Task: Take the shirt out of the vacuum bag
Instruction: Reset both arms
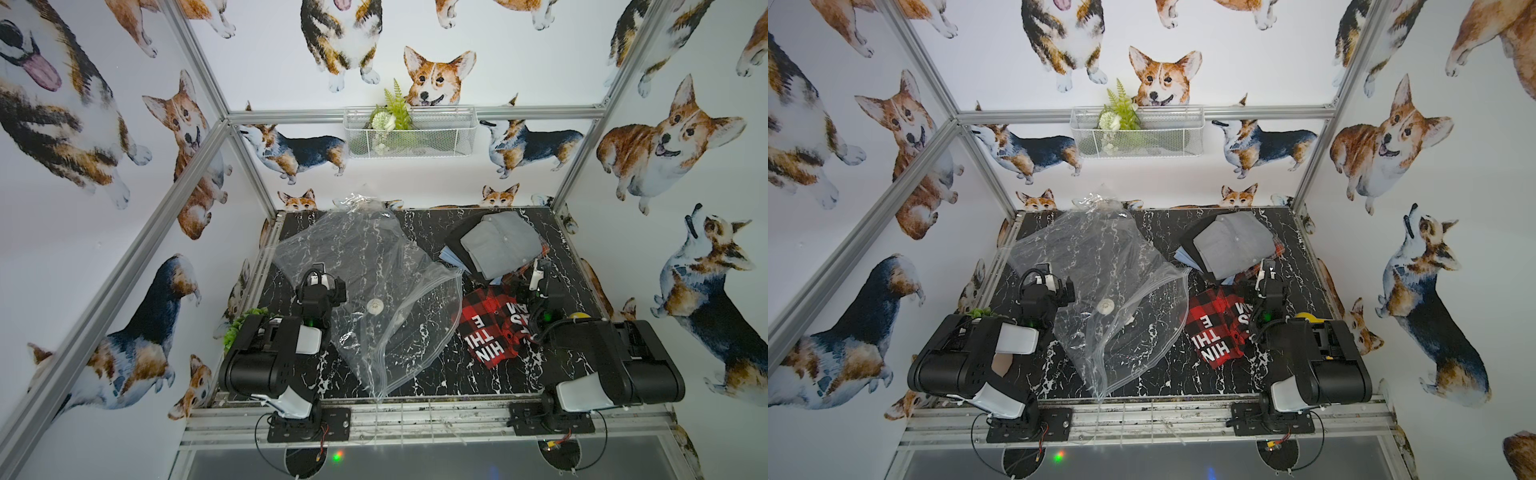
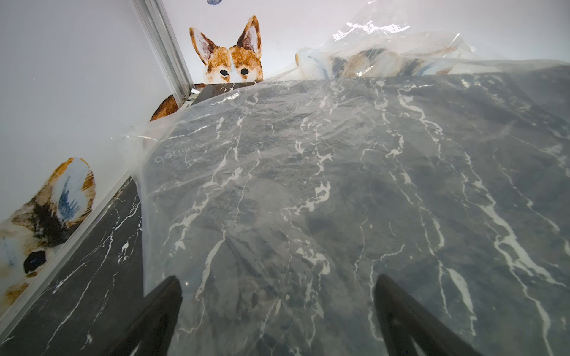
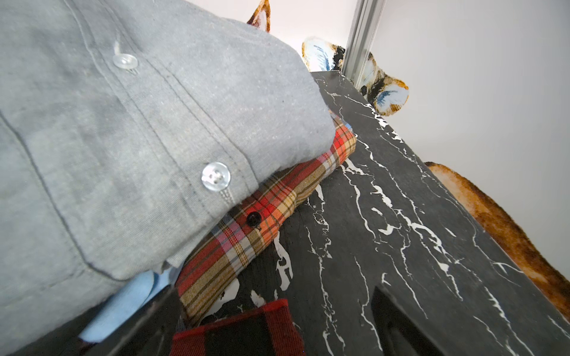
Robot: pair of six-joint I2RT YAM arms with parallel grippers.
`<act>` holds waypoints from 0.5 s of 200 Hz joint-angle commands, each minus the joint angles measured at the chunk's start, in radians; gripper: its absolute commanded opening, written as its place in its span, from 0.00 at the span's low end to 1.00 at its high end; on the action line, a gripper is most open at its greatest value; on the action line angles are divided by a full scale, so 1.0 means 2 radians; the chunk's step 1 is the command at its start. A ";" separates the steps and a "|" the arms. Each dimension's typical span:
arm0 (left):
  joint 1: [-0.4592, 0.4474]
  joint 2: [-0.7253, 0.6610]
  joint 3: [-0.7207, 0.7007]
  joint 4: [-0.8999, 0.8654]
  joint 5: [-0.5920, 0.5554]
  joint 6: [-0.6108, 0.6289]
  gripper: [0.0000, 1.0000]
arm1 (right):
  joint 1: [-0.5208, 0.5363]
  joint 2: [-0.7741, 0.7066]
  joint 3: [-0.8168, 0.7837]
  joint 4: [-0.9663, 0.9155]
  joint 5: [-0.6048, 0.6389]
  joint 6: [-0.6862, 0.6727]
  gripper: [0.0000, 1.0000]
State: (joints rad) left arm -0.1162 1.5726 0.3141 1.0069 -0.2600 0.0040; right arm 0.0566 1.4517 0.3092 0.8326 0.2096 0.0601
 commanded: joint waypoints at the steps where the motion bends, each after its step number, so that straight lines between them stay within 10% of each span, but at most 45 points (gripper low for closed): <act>1: -0.001 0.001 -0.001 0.028 0.011 0.011 1.00 | -0.001 -0.001 0.002 0.012 0.000 0.005 1.00; 100: -0.010 0.003 0.000 0.031 0.012 0.023 1.00 | -0.001 -0.001 0.003 0.012 0.000 0.005 1.00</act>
State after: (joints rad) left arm -0.1375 1.5780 0.3088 1.0290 -0.2386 0.0338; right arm 0.0570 1.4517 0.3092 0.8326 0.2096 0.0601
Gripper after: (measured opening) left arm 0.998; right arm 0.996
